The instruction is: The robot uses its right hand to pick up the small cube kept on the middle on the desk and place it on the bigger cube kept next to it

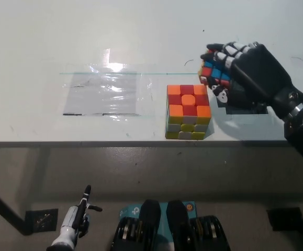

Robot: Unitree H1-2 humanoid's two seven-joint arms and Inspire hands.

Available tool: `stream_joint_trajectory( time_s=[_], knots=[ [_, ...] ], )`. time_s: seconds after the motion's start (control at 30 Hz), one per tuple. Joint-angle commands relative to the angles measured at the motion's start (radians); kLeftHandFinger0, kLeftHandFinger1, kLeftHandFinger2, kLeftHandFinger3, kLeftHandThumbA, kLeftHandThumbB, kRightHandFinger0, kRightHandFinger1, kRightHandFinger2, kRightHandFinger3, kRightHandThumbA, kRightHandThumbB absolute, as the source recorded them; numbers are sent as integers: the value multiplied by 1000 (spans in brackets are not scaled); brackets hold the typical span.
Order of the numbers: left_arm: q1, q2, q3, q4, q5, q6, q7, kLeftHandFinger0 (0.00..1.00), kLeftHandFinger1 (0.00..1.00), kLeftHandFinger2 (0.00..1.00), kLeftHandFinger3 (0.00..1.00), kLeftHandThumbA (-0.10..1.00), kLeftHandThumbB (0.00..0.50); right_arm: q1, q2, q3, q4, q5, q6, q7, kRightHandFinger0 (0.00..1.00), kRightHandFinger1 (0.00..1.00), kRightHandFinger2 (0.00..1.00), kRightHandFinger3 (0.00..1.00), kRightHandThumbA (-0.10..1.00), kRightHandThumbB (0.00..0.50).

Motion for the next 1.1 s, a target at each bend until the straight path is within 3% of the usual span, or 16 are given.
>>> stream_joint_trajectory(
  time_s=[0.0, 0.1, 0.27, 0.33, 0.5, 0.53, 0.6, 0.63, 0.77, 0.87, 0.9, 0.93, 1.03, 1.07],
  knots=[
    [-10, 6, -4, -5, 4, -26, 11, 0, 9, 84, 8, 1000, 500, -96, -5, -29, -91, -4, 15, 71, 0, 161, 466, 245, -100, 198],
    [-11, 6, -2, -5, 2, -27, 8, 0, 0, 1, 0, 1000, 500, -106, 8, -37, -120, 11, 21, 96, 0, 132, 461, 223, -100, 182],
    [-9, 4, 8, -9, -4, -27, 3, 0, 0, 0, 0, 1000, 500, -103, 43, -41, -135, 21, 17, 100, 0, 74, 400, 242, -100, 197],
    [-8, 1, 15, -11, -12, -27, 1, 0, 0, 0, 0, 1000, 500, -93, 55, -44, -130, 43, 9, 105, 0, 83, 423, 262, -100, 195],
    [-18, 0, 19, -11, -14, -27, -5, 0, 0, 0, 0, 1000, 500, -81, 85, -41, -114, 32, 26, 121, 0, 29, 370, 252, -100, 275],
    [-23, 0, 14, -3, -6, -21, 8, 0, 0, 7, 0, 1000, 500, -71, 93, -40, -103, 39, 16, 113, 0, 12, 355, 212, -100, 261],
    [-29, -2, 13, -3, -5, -18, 9, 0, 0, 0, 0, 1000, 500, -61, 105, -42, -78, 41, 8, 96, 0, 0, 329, 201, -100, 292],
    [-29, -1, 14, -3, -6, -19, 7, 0, 0, 0, 0, 1000, 500, -58, 109, -44, -77, 46, 13, 100, 0, 0, 313, 182, -100, 284],
    [-33, -3, 16, -3, -10, -21, -2, 0, 0, 14, 0, 1000, 500, -31, 130, -43, -43, 38, 6, 70, 0, 2, 343, 230, -100, 306],
    [-37, -3, 18, -3, -12, -25, -10, 0, 0, 1, 0, 1000, 500, -19, 136, -41, -15, 32, -19, 42, 0, 15, 363, 181, -100, 309],
    [-37, -2, 13, -3, -7, -24, -8, 0, 38, 53, 13, 1000, 500, -15, 135, -39, -12, 28, -16, 45, 0, 18, 377, 185, -100, 303],
    [-37, -1, 14, -5, -8, -25, -8, 0, 10, 44, 4, 1000, 500, -12, 134, -41, -9, 36, -16, 55, 0, 42, 397, 187, -100, 334],
    [-39, -2, 19, -6, -13, -27, -12, 0, 0, 16, 0, 1000, 500, -5, 130, -45, -1, 48, -26, 57, 0, 87, 442, 187, -100, 286],
    [-46, -2, 21, -2, -15, -25, -4, 0, 0, 15, 0, 1000, 500, -5, 130, -46, 8, 54, -24, 65, 0, 78, 454, 195, -100, 217]
  ],
)
